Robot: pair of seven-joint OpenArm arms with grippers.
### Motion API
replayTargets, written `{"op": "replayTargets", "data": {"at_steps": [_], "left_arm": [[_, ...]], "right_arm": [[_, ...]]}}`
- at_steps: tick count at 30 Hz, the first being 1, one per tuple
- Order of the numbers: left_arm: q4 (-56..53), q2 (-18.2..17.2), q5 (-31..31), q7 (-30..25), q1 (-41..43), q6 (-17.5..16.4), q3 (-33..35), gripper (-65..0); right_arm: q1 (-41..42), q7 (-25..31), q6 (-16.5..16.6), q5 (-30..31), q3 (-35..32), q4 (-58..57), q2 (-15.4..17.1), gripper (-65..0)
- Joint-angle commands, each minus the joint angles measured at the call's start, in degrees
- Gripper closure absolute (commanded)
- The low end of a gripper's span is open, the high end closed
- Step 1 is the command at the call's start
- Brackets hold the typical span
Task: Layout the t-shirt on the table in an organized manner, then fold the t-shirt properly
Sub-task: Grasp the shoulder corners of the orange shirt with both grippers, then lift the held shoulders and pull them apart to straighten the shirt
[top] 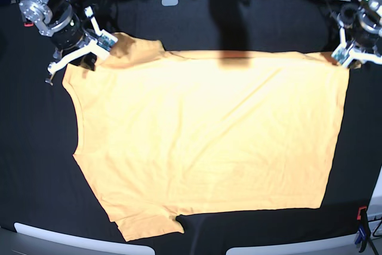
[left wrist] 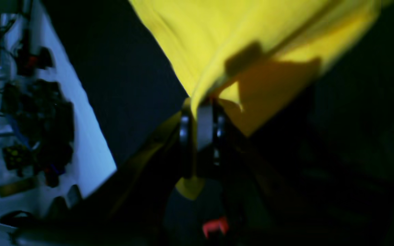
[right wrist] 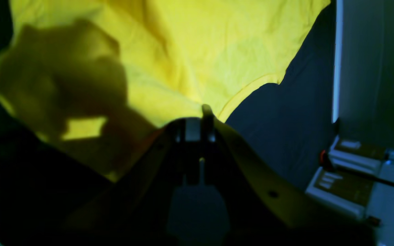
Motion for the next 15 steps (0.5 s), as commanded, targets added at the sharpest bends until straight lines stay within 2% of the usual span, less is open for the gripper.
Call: {"op": "replayTargets", "data": {"at_steps": [1,8,15], "left_arm": [[0.5,-0.2,0.3,-0.6,-1.0,0.6,-0.6,0.0],[-0.9,3.8,-0.1,-2.7,-5.9,-3.4,-0.5,0.0],[-1.2,4.0,-4.3,-3.7,-9.3,-3.5,-0.5,0.0]], "right_arm": [[0.8,0.7,-1.5,-0.8,0.6,0.0,0.7,0.0],[7.1,1.4,-2.0,5.5,0.6,-7.3,0.1,0.0],[14.0,3.1,-2.0,9.9,0.6,-10.8,0.1,0.0]]}}
